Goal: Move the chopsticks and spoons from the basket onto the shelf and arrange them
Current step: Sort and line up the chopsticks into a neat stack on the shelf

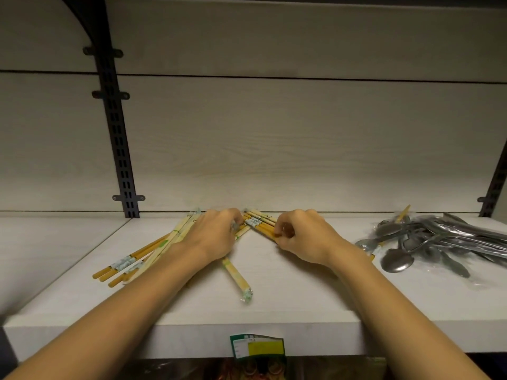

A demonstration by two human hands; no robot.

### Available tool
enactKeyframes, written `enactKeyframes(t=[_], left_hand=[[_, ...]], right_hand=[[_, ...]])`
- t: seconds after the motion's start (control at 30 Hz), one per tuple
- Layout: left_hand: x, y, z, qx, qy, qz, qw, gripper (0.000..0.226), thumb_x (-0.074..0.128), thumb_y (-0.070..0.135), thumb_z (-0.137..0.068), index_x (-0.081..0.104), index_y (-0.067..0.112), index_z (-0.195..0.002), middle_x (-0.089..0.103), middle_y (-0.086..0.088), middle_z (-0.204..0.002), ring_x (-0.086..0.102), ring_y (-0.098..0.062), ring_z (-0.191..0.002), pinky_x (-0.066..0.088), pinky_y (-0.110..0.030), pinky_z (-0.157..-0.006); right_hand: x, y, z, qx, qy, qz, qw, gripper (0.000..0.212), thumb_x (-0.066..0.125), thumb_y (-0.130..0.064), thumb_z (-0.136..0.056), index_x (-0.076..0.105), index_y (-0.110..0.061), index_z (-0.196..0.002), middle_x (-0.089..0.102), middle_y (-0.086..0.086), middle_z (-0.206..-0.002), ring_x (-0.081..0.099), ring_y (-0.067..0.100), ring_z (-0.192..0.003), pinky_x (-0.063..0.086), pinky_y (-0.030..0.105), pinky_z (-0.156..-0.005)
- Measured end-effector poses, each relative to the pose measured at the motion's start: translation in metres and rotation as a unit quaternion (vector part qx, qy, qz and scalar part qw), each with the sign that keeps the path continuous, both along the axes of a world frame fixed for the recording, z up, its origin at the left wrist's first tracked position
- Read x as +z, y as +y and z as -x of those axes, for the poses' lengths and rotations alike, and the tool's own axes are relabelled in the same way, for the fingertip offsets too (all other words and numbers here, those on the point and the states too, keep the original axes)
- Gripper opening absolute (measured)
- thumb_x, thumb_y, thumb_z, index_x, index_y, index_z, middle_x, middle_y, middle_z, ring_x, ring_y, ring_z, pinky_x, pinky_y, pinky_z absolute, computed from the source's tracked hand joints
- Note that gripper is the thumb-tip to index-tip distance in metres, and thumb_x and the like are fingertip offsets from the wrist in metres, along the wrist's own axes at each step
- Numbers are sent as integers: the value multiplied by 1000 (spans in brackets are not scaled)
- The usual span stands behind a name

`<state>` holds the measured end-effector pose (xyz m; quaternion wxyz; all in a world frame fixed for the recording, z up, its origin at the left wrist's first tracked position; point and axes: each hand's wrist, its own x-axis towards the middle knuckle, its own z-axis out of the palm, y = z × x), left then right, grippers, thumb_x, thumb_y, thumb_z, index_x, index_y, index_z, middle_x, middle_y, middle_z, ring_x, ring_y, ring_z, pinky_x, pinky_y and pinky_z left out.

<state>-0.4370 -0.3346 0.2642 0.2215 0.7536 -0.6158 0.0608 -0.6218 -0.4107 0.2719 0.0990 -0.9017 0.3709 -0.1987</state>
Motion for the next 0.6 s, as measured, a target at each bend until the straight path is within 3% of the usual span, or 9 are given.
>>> enactKeyframes(t=[0.1, 0.2, 0.37, 0.6], left_hand=[[-5, 0, 2, 9, -20, 20, 1000, 33, 47, 7, -89, 60, 26, -113, 64, -8, -97, 57, -30, -94, 41, -32, -70], [-7, 0, 3, 2, -22, 20, 1000, 21, 61, 26, -87, 61, 26, -108, 63, 1, -94, 58, -26, -99, 43, -31, -74], [-3, 2, -4, -19, 39, 7, 999, 31, 76, 37, -76, 63, 24, -101, 58, 10, -83, 55, -17, -87, 42, -27, -72], [-6, -3, -9, -15, 34, 7, 999, 19, 70, 21, -79, 57, 30, -90, 62, 8, -90, 56, -19, -96, 34, -25, -73]], right_hand=[[2, -3, 4, -10, -33, 1, 999, 20, 53, -17, -88, 65, -30, -98, 62, 1, -100, 54, 22, -92, 45, 32, -73], [4, -10, 13, -52, -16, 32, 998, 23, 51, -15, -89, 64, -29, -102, 64, 1, -103, 56, 23, -93, 47, 32, -74], [5, -18, 26, -74, 36, 1, 997, 16, 59, -21, -86, 68, -27, -98, 65, 0, -102, 59, 22, -91, 53, 39, -82], [2, -22, 25, -66, 56, -30, 996, 20, 66, -44, -84, 69, -30, -97, 64, -3, -105, 57, 19, -98, 52, 37, -86]])
